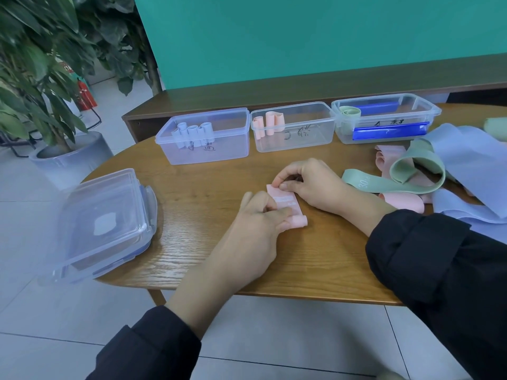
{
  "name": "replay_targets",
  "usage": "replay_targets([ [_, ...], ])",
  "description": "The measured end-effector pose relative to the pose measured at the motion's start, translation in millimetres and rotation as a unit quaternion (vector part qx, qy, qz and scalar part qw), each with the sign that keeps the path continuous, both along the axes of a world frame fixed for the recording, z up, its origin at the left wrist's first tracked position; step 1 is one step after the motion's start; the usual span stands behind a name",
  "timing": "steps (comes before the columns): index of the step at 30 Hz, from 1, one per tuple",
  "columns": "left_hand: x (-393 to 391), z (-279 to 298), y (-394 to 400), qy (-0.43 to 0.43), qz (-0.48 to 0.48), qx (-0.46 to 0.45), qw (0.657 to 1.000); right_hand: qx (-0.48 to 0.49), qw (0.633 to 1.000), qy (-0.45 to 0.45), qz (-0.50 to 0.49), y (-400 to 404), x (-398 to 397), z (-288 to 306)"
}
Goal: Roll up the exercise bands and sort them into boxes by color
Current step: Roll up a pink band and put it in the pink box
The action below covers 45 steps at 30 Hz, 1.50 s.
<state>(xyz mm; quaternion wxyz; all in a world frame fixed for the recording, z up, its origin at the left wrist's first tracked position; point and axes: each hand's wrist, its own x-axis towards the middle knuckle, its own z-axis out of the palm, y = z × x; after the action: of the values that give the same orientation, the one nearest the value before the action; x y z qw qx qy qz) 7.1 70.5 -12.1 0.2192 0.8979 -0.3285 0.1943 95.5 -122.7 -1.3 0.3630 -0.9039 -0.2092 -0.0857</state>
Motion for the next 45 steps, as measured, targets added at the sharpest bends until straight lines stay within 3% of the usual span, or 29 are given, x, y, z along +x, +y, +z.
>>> replay_targets([
  [5, 0.9, 3.4, 0.3, -0.005, 0.037, -0.033, 0.999, 0.002, 1.000, -0.005, 0.000, -0.2, -0.4, 0.2],
  [18, 21.9, -0.1, -5.1, -0.025, 0.070, 0.018, 0.997, 0.029, 0.999, 0.025, 0.008, -2.9, 3.1, 0.9],
  [23, 31.9, 0.9, -8.5, 0.038, 0.054, -0.008, 0.998, 0.041, 0.999, 0.034, 0.013, -4.4, 3.0, 2.6],
  [30, 22.5, 8.8, -14.5, 0.025, 0.101, -0.069, 0.992, 0.046, 0.998, 0.037, 0.010, -5.8, 3.5, 3.1],
  [39, 33.9, -0.6, -12.1, 0.001, 0.099, -0.068, 0.993, 0.058, 0.997, 0.047, 0.017, -7.9, 6.0, 1.4],
  [45, 45.5, -1.0, -9.8, 0.024, 0.110, -0.004, 0.994, 0.061, 0.997, 0.052, 0.012, -8.1, 8.5, 1.2],
])
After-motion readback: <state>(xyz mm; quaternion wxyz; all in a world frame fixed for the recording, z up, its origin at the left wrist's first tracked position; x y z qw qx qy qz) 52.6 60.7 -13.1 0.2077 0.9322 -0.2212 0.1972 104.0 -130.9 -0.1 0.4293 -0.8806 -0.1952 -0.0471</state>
